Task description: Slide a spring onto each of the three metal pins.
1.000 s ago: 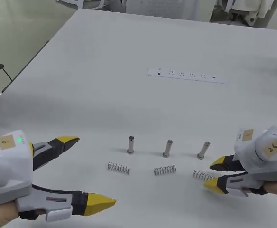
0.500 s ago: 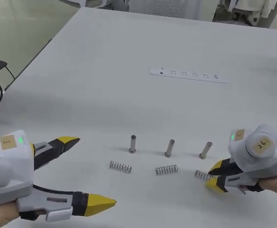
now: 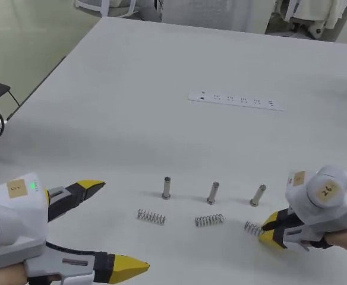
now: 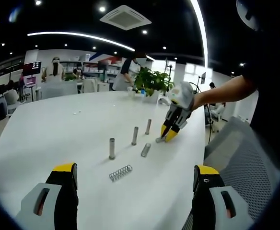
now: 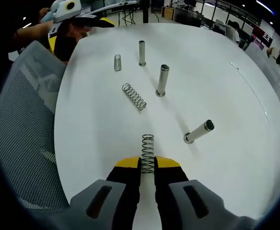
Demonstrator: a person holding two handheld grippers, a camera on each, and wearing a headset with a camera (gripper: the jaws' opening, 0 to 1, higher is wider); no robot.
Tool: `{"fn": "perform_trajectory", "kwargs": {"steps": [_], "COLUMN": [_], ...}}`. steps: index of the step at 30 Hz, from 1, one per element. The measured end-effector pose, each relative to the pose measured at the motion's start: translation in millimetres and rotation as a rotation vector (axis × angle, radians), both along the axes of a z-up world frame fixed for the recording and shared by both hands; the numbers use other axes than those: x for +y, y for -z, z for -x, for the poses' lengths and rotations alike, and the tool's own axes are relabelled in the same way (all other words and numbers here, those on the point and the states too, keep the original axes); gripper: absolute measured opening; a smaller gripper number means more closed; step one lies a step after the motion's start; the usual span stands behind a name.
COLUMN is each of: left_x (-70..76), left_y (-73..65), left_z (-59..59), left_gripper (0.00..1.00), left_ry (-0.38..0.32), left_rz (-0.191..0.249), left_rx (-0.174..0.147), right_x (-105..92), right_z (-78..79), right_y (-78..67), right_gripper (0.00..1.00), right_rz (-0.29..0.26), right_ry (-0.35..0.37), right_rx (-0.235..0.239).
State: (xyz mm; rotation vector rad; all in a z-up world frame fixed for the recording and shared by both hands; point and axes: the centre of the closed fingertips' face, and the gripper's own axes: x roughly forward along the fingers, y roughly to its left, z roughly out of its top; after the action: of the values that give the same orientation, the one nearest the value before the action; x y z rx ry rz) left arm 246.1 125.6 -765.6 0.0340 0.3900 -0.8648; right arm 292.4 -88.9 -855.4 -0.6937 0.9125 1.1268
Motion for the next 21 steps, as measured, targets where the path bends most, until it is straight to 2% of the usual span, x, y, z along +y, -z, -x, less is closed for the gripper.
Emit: {"fn": "perform_trajectory", "kwargs": {"steps": [21], "left_x": [-8.7], "left_y": [-2.8], "left_z": [5.9], "left_gripper": [0.97], "left_ry": [0.027], "left_rz": [0.0], "left_rx": [0.009], "right_x": [-2.4], "right_z": [1.4], "right_y": [-11.2], "right_gripper": [0.08], "right_rz": [-0.002], "right_ry": [-0.022], "right_rx": [-0.038]}}
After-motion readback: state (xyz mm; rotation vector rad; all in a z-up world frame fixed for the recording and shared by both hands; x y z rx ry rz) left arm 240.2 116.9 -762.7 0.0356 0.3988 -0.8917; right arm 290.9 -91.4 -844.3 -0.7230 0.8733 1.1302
